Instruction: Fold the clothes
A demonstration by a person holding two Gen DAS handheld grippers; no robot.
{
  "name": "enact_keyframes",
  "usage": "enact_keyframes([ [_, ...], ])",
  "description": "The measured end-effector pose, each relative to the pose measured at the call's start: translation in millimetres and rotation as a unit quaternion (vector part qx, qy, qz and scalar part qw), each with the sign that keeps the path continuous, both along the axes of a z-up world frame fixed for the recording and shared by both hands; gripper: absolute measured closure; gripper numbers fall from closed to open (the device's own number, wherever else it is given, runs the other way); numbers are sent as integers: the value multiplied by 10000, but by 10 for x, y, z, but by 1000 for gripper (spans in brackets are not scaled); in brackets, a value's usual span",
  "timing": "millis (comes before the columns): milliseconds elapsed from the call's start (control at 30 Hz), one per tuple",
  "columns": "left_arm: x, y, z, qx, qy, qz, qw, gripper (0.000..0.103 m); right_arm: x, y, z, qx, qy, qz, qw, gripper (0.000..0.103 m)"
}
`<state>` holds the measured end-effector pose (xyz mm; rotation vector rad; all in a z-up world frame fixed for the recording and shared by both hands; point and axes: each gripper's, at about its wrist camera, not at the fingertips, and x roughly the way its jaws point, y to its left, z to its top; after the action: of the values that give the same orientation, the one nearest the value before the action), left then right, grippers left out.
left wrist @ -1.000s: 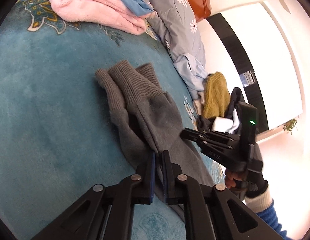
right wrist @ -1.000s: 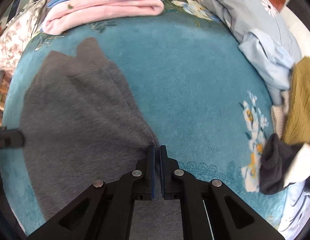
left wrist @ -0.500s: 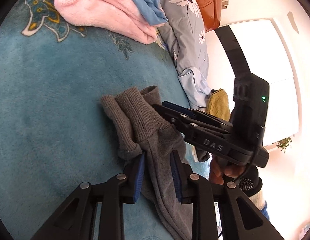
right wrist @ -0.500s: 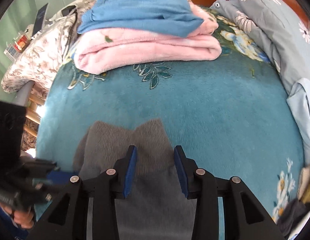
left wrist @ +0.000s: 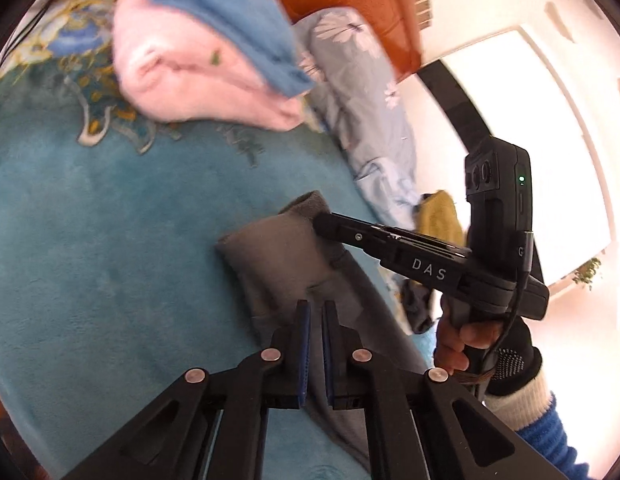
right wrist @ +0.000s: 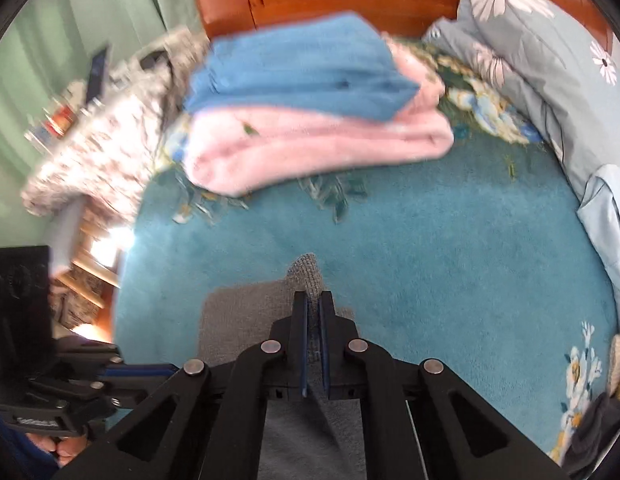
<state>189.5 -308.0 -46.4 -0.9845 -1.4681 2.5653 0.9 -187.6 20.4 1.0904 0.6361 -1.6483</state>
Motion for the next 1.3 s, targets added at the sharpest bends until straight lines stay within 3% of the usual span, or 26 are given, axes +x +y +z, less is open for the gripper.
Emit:
enact_keyframes([
  [67,-50,-61,-107,106,-188,52,9998,97,-35,-72,-126,280,72,-120,9995,98],
  [200,9,-89,-165,282,-183,132,9993,98,-167,-106,-235,286,-56,-448,9986,98],
  [300,16,-80,-186,368,-236,199,9988,86,-161,-123,-194,288,-123,-493,9983,95],
  [367,57,-81,-203,386,-333,287,9983,52,-116,-92,-102,234,-87,-493,9985,90],
  [433,69,-92,-219,448,-306,301,9981,44,-77,21,35,39,-88,-546,9985,75],
  [667,-162,-41,-206,477,-395,48,9981,35,113,1071,544,-801,60,-976,9920,63],
  [767,-262,31,-191,456,-260,-18,9986,36,172,1789,655,-997,225,-1591,9820,62],
  [833,-301,90,-193,329,-304,7,9990,41,224,2377,686,-1135,220,-2193,9688,62],
  [867,-319,105,-193,254,-360,43,9990,58,267,2665,676,-1150,235,-2529,9603,62],
  [933,-355,134,-192,104,-474,118,9988,81,365,3252,638,-1165,259,-3242,9385,62],
  [1033,-363,38,-125,135,-396,268,9988,84,527,4056,542,-1266,142,-4200,8985,62],
  [1167,-409,-32,-245,-93,-699,363,9968,84,912,4891,463,-1253,132,-5053,8537,62],
  [1300,-343,-82,-365,164,-600,428,9971,84,1287,5659,428,-1183,218,-5833,8033,62],
])
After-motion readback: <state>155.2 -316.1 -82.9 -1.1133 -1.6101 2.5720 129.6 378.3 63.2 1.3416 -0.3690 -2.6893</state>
